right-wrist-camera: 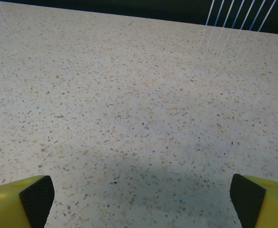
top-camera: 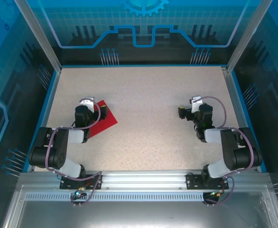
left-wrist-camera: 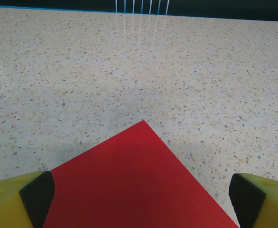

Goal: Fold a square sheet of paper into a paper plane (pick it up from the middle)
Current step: Move the square sheet of paper to the center of the table.

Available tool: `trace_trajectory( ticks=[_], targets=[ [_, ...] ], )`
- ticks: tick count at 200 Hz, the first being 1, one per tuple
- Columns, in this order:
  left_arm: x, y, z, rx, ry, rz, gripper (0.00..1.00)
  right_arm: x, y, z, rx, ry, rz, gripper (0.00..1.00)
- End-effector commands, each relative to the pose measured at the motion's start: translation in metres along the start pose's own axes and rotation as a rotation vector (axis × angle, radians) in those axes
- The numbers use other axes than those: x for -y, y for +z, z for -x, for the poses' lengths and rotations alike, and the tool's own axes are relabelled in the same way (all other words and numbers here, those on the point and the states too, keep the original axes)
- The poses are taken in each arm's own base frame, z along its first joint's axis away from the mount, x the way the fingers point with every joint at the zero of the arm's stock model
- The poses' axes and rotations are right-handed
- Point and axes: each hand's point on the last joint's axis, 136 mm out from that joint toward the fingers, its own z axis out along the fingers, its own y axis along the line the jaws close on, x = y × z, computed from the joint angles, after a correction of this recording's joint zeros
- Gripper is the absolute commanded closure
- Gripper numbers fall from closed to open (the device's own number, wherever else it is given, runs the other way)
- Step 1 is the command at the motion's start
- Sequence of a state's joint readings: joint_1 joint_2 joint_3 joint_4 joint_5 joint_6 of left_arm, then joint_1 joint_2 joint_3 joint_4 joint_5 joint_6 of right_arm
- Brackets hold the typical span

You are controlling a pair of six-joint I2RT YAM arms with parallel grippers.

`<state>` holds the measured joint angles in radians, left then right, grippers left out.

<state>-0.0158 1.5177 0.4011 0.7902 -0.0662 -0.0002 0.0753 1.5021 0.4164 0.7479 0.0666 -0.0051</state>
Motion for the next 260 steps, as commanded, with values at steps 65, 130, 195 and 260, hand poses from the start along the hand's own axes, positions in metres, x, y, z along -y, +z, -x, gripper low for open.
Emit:
trace_trajectory(
  ticks=[65,130,195,260],
  targets=[
    [-0.004,0.002,0.007,0.015,-0.007,0.013,0.02,0.003,0.002,0.007,0.016,-0.002,0.018,0.01],
    [-0.004,0.001,0.008,0.016,-0.006,0.013,0.01,0.003,0.002,0.007,0.016,-0.003,0.018,0.01],
    [-0.004,0.001,0.007,0.014,-0.006,0.013,0.02,0.002,0.002,0.007,0.016,-0.003,0.019,0.01],
    [0.007,-0.001,0.008,0.013,0.018,-0.047,0.02,0.003,0.001,0.008,0.019,0.006,0.033,0.01]
  ],
)
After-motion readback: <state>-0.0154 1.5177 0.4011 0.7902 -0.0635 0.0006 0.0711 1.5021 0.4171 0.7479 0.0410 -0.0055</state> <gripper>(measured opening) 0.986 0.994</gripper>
